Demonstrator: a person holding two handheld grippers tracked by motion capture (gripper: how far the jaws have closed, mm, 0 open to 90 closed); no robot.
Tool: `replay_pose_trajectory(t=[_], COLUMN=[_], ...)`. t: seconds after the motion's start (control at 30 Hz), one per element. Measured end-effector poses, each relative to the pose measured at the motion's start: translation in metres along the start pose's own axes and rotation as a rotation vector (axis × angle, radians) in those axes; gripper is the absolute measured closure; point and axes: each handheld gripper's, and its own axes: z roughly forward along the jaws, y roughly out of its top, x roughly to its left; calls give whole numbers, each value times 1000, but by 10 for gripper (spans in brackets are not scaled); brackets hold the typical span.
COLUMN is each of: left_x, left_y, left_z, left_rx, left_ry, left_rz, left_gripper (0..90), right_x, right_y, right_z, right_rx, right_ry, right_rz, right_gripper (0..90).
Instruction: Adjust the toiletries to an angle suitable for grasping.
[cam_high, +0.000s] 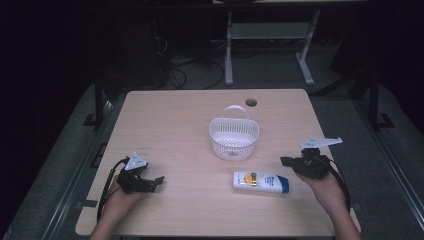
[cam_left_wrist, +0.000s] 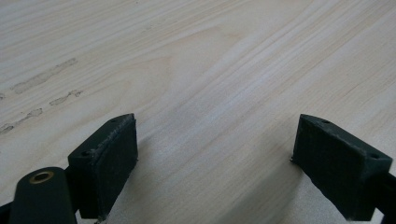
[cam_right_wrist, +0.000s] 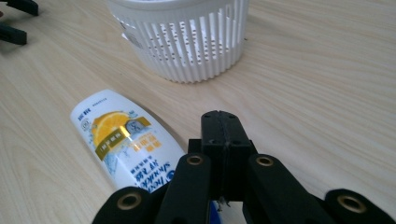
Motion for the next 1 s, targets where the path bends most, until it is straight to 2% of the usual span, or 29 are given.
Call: replay_pose_trajectory(t=[0.47,1.0], left_x=[0,0], left_y=[0,0], left_z=[0,0], left_rx=[0,0], left_ry=[0,0], left_rz=[0,1], left_gripper=[134,134], right_x=[22,46], right_y=[19,33], right_z=[28,64], right_rx=[20,65], right_ry=[84,147], right_rz=[-11,-71], right_gripper=[894,897])
